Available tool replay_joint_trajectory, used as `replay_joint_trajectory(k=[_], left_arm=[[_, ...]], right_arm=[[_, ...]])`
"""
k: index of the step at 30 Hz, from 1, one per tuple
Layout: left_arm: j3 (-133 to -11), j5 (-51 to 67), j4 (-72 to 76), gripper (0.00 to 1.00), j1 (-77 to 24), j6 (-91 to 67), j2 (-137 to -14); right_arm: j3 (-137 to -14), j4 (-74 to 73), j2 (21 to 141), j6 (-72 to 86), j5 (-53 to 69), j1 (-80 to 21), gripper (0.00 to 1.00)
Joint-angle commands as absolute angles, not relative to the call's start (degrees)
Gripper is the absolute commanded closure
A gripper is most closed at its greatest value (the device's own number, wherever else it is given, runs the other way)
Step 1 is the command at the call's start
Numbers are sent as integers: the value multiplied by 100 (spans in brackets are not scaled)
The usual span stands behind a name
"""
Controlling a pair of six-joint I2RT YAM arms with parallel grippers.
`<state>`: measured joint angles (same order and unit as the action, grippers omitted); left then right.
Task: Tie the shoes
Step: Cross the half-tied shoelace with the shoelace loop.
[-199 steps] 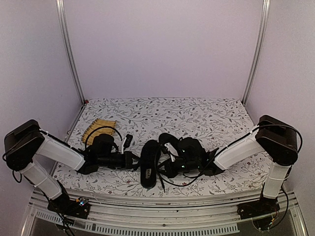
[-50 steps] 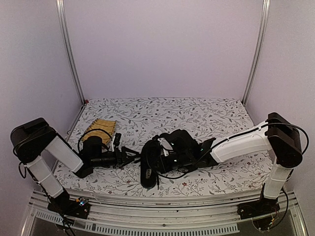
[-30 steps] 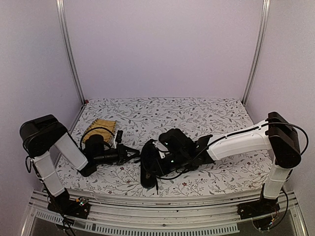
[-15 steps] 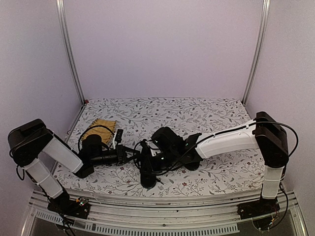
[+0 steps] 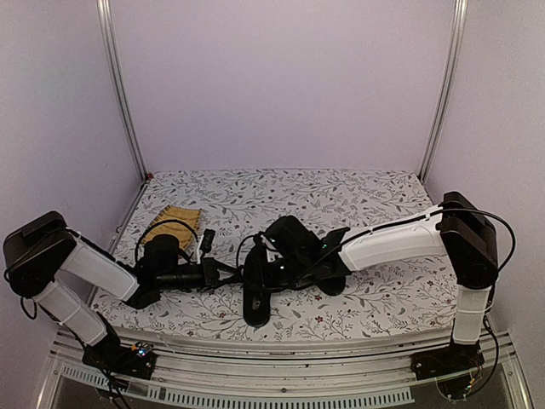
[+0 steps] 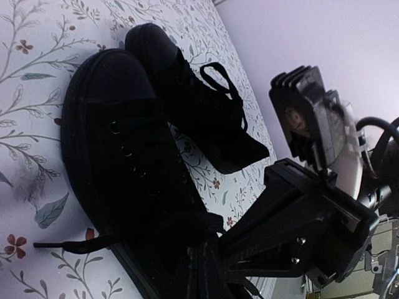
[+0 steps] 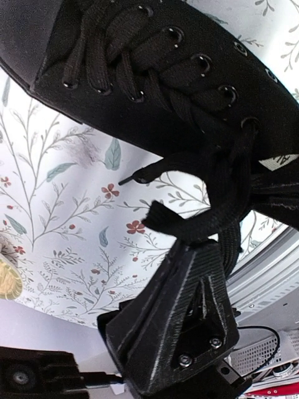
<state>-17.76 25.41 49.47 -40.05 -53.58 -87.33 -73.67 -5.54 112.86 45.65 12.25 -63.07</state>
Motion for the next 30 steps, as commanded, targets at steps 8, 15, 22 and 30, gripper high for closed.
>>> replay_joint_trajectory(k=[8,15,22,30], left_arm=[[-1572,2079,4548,100,-4140,-5381,-8792],[-1286,2320,5172,92,-4148,-5514,-8779],[-1197,2450,5313,65,-4145,-5479,-8635],[-1109,2027,4186,48,-4034,-5089,-7886]], right_arm=[[-7173,-372,11248,4654,865,-6197,98],[-6979,-235,11087,4663,890,-6196,98],[-6817,-137,11050,4657,973,-6198,98],[-6769,-62,11013,4606,1042,-6202,98]])
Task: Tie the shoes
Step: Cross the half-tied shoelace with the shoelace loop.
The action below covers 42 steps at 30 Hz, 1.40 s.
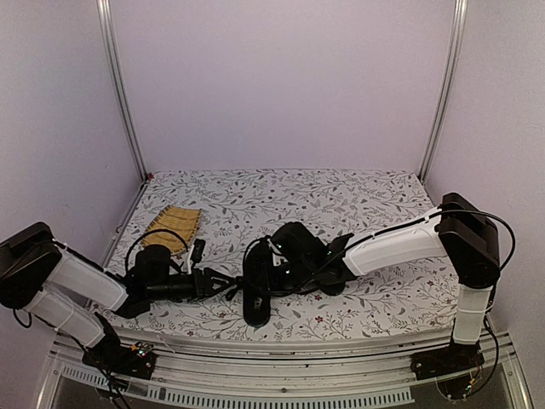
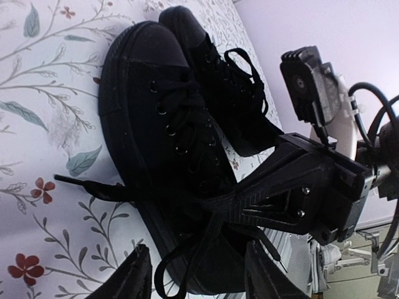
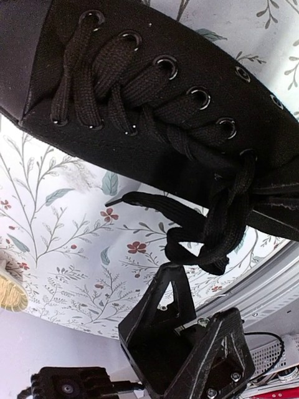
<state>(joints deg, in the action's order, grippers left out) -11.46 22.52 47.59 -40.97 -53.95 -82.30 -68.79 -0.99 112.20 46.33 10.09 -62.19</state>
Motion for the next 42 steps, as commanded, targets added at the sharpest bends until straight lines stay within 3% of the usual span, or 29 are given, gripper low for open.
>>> replay_joint_trajectory(k=[1,10,25,42], left_arm=[[-1125,2068,4127,48,-3976,-5028,-7842],[-1645,2868,4174,61,-3756,-4392,-8403],[-1868,2958,4387,78,-3639,-4208,-9026],[-2044,3198,4818,78,-3621,-4302,-9476]], right_arm=[[-6758,-49,11013,4593,1053,-6200,98],[-6734,5,11013,4561,1089,-6200,98],[-6737,28,11017,4556,1109,-6197,98],[-6765,6,11035,4546,1117,-6203,98]])
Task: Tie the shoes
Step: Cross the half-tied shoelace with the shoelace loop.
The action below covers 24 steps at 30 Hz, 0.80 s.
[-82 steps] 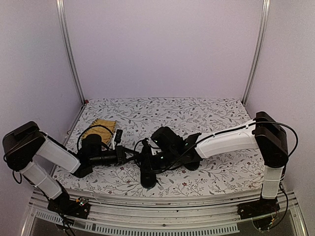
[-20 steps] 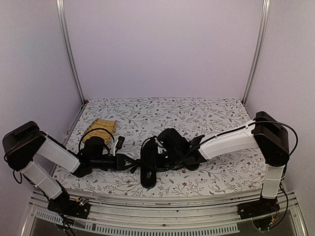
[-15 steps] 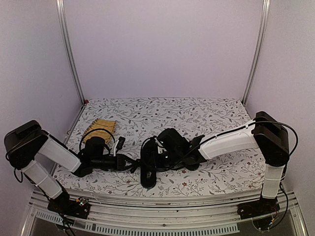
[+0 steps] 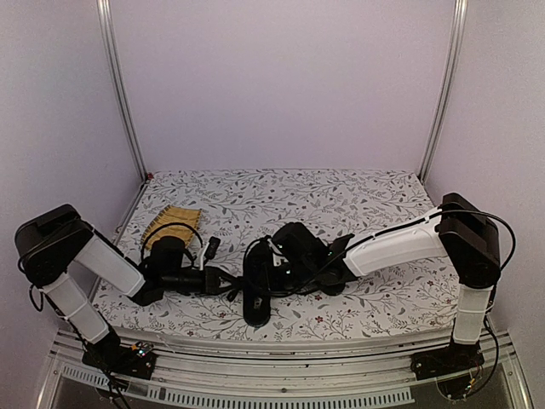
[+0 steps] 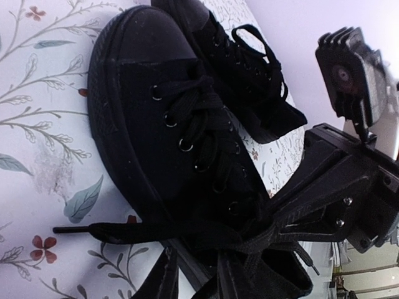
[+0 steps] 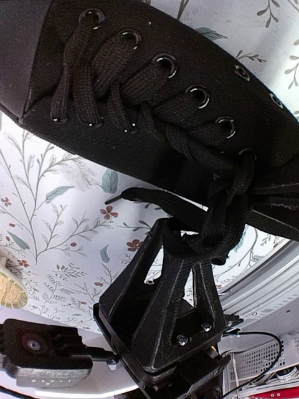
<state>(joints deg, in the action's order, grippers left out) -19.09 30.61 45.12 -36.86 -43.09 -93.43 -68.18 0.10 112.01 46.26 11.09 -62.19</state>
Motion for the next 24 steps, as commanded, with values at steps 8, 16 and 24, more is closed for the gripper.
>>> replay_joint_trajectory(k=[8,16,24], left_arm=[[-2120,3418,5081,82,-3619,-4337,-9661],[-2066,3413,5348,100,-3621,-4456,-9648],[-2138,3062,4718,100,-3658,-4172,-9130]], right_arm=[[-6777,1,11048,4542,1119,-6197,98],[-6757,-64,10960,4518,1091,-6203,98],[-6577,-136,10619,4349,905,-6213,98]])
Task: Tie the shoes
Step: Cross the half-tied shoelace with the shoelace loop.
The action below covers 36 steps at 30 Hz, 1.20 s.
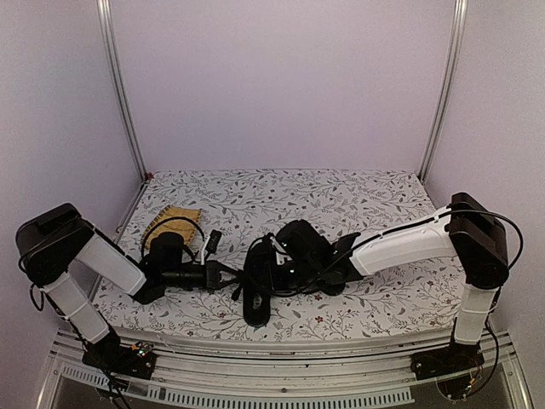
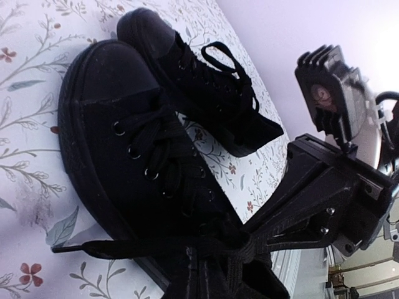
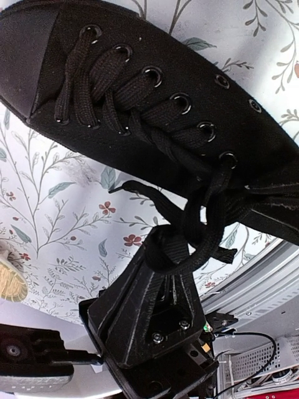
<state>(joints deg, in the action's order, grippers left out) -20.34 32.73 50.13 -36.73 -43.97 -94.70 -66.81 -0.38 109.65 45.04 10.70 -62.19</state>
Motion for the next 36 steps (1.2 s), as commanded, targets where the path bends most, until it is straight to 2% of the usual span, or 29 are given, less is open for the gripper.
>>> replay_joint_trajectory(k=[1,22,36], left_arm=[[-2148,2999,4579,100,-3664,-4106,-9035],[-2514,2582,3329,100,-3950,-3627,-8745],[-2543,2376,3096,100,-4056,-3521,-8653]], right_arm=[[-6562,-139,10595,4323,890,-6220,98],[-7319,59,11067,3721,1101,-6407,98],[-7555,61,11347,3700,911,-6408,98]])
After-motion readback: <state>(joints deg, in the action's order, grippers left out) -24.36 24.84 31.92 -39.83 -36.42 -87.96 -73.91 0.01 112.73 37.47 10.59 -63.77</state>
